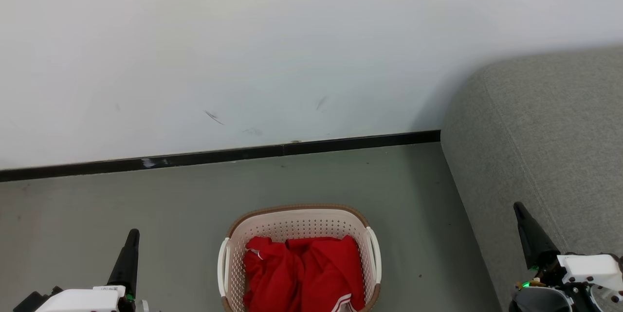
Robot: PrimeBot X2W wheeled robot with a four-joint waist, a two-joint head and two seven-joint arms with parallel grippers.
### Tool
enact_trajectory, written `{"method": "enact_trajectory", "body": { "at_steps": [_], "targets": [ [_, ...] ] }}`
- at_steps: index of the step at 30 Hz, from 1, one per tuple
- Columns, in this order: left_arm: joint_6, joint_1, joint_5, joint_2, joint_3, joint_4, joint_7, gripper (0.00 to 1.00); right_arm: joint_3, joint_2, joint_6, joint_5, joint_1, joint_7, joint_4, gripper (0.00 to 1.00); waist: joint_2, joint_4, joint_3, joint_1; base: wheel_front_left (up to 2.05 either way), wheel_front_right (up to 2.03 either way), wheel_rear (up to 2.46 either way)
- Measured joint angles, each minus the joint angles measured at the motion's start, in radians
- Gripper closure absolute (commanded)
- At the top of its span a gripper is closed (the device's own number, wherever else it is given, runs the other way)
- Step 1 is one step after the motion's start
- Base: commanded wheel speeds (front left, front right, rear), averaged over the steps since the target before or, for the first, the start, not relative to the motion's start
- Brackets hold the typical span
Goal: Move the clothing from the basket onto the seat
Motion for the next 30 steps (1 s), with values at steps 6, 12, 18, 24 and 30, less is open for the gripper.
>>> {"method": "enact_trajectory", "body": {
  "at_steps": [6, 12, 18, 24, 30],
  "targets": [
    [0.0, 0.0, 0.0, 0.0, 0.0, 0.0, 0.0, 1.0, 0.0, 0.0, 0.0, 0.0, 0.0, 0.0, 0.0, 1.0, 0.0, 0.0, 0.0, 0.0, 0.0, 0.0, 0.0],
    [0.0, 0.0, 0.0, 0.0, 0.0, 0.0, 0.0, 1.0, 0.0, 0.0, 0.0, 0.0, 0.0, 0.0, 0.0, 1.0, 0.0, 0.0, 0.0, 0.0, 0.0, 0.0, 0.0],
    [0.0, 0.0, 0.0, 0.0, 0.0, 0.0, 0.0, 1.0, 0.0, 0.0, 0.0, 0.0, 0.0, 0.0, 0.0, 1.0, 0.0, 0.0, 0.0, 0.0, 0.0, 0.0, 0.0],
    [0.0, 0.0, 0.0, 0.0, 0.0, 0.0, 0.0, 1.0, 0.0, 0.0, 0.0, 0.0, 0.0, 0.0, 0.0, 1.0, 0.0, 0.0, 0.0, 0.0, 0.0, 0.0, 0.0],
    [0.0, 0.0, 0.0, 0.0, 0.0, 0.0, 0.0, 1.0, 0.0, 0.0, 0.0, 0.0, 0.0, 0.0, 0.0, 1.0, 0.0, 0.0, 0.0, 0.0, 0.0, 0.0, 0.0]
  ]
}}
